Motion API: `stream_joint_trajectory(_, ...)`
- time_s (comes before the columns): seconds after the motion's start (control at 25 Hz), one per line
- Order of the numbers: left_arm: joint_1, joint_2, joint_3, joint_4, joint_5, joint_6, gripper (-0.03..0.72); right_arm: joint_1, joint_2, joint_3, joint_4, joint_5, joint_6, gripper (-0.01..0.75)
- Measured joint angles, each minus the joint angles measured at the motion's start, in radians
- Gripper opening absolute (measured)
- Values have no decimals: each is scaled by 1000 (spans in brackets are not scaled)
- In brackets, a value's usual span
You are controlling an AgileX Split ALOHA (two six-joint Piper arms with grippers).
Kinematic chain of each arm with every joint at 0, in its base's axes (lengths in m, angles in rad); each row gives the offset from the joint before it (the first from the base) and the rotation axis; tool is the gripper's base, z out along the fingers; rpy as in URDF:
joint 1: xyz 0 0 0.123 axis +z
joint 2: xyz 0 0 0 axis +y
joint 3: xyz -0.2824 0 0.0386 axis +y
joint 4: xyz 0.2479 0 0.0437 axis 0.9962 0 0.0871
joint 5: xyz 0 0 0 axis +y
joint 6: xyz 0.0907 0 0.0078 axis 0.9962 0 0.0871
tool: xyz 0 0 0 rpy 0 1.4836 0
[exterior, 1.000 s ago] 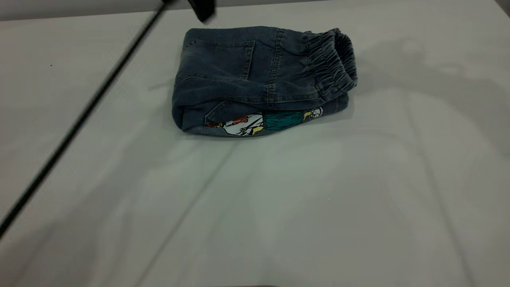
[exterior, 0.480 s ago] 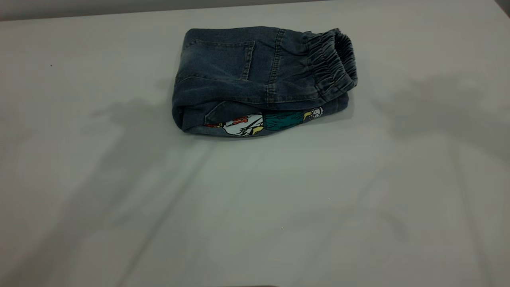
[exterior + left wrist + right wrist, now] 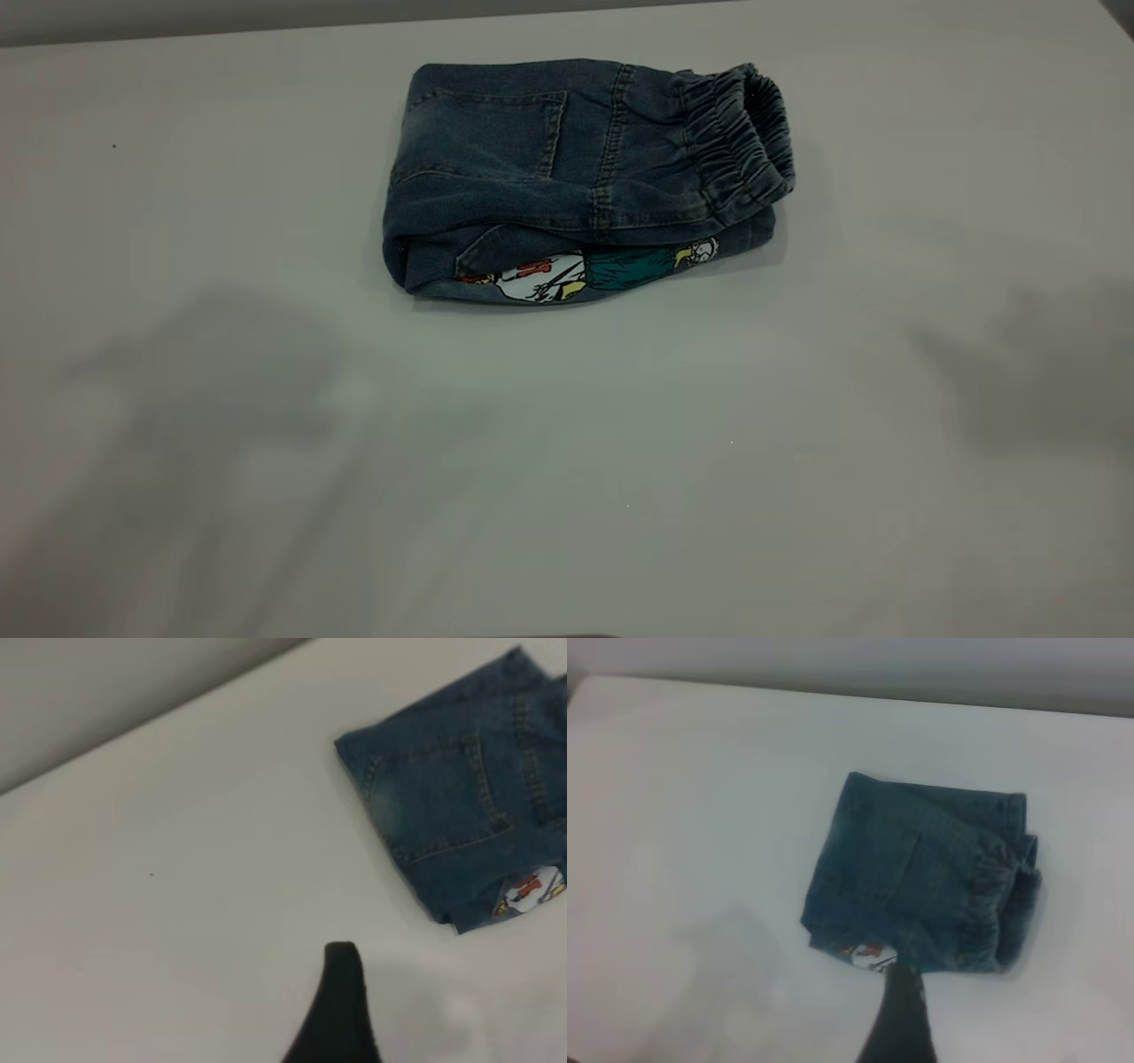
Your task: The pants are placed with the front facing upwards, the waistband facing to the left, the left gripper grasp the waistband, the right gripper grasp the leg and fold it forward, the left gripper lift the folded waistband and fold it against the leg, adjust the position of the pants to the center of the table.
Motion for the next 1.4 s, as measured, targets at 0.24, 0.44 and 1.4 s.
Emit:
stream_joint_trajectory(0.24, 0, -382, 213, -1, 0, -1, 583, 0, -256, 194, 2, 2, 11, 526)
stream_joint_trajectory(0.44, 0, -671, 390, -1, 0, -2, 583, 0, -508, 366, 1, 7, -3, 526)
stream_joint_trajectory(1.4, -1, -1114, 1088, -65, 0, 2, 583, 0, -1237, 1164, -214, -67, -165, 526)
